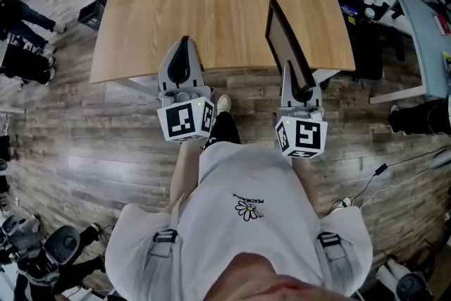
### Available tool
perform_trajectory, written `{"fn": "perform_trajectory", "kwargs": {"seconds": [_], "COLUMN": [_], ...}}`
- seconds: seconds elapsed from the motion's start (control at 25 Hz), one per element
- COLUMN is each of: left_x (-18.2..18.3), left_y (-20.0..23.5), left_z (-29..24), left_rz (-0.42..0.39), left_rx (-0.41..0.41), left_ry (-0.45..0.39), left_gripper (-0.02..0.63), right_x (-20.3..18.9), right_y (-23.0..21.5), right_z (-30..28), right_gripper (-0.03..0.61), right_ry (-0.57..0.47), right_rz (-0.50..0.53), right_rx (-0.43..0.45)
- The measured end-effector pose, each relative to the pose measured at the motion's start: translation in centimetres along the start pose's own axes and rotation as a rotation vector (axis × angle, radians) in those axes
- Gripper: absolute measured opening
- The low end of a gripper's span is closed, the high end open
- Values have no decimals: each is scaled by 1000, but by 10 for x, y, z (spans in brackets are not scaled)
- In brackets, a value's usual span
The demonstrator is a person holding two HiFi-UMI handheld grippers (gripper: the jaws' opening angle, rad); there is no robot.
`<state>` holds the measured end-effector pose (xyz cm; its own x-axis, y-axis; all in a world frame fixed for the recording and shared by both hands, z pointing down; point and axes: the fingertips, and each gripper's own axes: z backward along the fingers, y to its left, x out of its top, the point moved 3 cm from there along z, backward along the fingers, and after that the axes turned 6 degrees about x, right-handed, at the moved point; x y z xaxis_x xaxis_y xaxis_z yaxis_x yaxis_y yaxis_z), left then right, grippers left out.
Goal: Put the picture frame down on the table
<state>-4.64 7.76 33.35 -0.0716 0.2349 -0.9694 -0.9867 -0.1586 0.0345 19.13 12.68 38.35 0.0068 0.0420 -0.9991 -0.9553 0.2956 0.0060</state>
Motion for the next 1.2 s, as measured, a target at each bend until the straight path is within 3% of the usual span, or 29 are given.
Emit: {"fn": "perform_trajectory", "kwargs": {"seconds": [0.2, 0.44, 0.72, 0.92, 1.2], "left_x": [-13, -23, -31, -61, -60], "left_y": [33, 69, 101, 105, 107], "left_z": [-52, -132, -209, -223, -244], "left_rz": [-6, -120, -74, -100, -46], "left_rx": [2, -33, -48, -59, -21], "left_ry": [-4, -24, -2, 99, 69], "left_gripper": [17, 17, 17, 17, 15], "right_x": [-3, 8, 21, 17, 16], "right_y": [-2, 7, 6, -6, -21], "right_z": [-65, -159, -239, -263, -286], "right_gripper": [17, 17, 17, 17, 17], "right_ry": [7, 9, 20, 40, 58], "right_rz": [-11, 38, 23, 4, 51], "right_rx": [-18, 1, -23, -34, -22]}}
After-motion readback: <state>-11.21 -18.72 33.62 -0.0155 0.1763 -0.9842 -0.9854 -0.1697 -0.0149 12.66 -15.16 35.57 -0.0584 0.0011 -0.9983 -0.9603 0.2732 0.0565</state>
